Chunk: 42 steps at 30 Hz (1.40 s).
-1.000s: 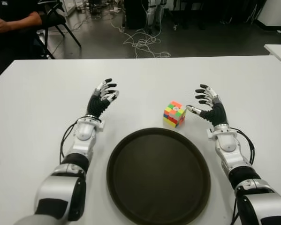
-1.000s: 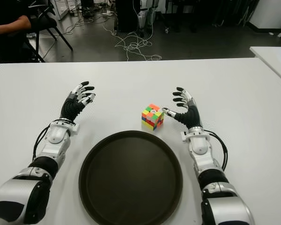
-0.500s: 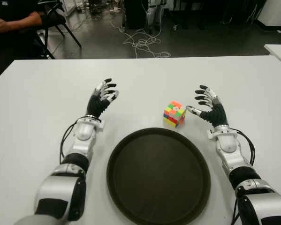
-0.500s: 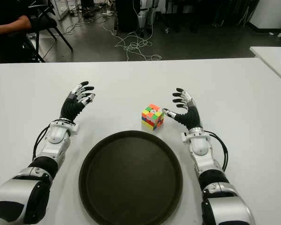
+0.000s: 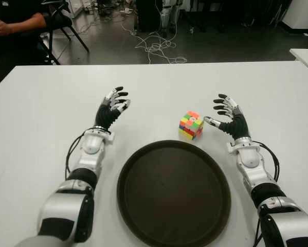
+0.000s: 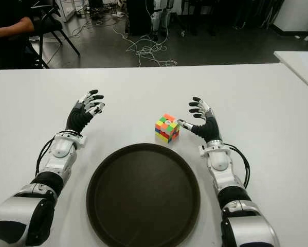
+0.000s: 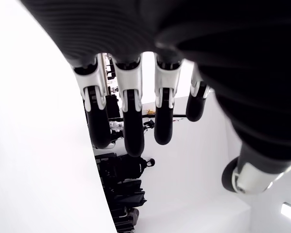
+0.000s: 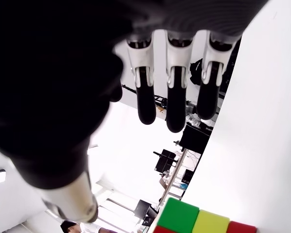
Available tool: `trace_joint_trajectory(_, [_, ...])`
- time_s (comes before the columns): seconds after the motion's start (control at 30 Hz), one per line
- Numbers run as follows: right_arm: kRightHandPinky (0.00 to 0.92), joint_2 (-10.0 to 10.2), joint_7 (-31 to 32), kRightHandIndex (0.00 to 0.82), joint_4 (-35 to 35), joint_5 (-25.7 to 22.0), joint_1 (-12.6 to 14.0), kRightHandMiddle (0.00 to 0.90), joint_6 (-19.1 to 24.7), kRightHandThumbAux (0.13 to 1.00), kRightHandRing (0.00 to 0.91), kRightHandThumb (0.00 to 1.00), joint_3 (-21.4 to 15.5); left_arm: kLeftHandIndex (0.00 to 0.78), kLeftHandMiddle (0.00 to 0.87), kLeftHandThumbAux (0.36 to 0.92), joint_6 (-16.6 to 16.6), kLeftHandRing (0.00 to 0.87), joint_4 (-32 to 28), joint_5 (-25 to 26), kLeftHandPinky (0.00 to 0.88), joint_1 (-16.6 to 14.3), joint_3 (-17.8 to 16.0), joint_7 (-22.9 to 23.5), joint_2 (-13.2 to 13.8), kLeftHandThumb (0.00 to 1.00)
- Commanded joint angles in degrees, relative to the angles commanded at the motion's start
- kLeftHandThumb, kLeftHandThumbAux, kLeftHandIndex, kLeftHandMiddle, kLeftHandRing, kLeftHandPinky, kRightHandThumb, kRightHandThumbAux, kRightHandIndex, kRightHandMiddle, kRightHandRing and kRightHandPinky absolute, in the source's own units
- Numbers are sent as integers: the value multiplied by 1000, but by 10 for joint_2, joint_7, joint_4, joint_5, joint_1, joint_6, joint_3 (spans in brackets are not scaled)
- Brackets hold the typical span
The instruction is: Pick up the Rubik's Cube and put it in the plate
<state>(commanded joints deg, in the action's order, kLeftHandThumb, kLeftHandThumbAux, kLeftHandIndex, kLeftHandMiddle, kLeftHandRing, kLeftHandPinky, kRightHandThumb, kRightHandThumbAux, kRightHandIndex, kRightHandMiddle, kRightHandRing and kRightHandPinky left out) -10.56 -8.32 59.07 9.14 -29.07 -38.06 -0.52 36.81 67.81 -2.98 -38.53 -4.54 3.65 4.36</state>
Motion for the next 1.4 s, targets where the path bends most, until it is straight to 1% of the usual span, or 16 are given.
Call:
trace_joint_trajectory(0.17, [305,1,1,186,3,-2,0,271,-4,833,283,150,0,168,243,590,2,279,1,-4,309,0,2,-6,1,93])
trace_joint_trajectory(0.63, [293,1,4,187,1,-3,2,268,1,828,279,179,0,153,238,589,1,271,-1,-2,298,4,-1,-4,0,94])
trace_joint_trajectory(0.8, [304,2,8,184,2,-5,2,265,2,825,279,191,-1,153,245,598,3,274,-2,-1,287,4,-1,-4,-1,90])
trace_joint_trajectory(0.9, [304,2,12,186,1,-8,2,262,2,826,277,186,-2,154,247,623,5,274,-2,1,291,5,-3,-5,-2,105])
trace_joint_trajectory(1.0, [311,3,14,187,1,-9,2,263,2,827,279,196,-2,155,245,631,4,273,0,3,294,4,-5,-4,-3,111])
trace_joint_trajectory(1.2, [311,5,15,192,6,-9,-1,270,-1,819,285,203,-3,156,243,631,1,275,2,10,288,3,-9,-2,-3,106])
trace_joint_trajectory(1.4, [303,4,11,192,6,-6,0,270,-5,819,284,174,-2,155,242,616,0,282,2,9,284,3,-10,0,-3,112])
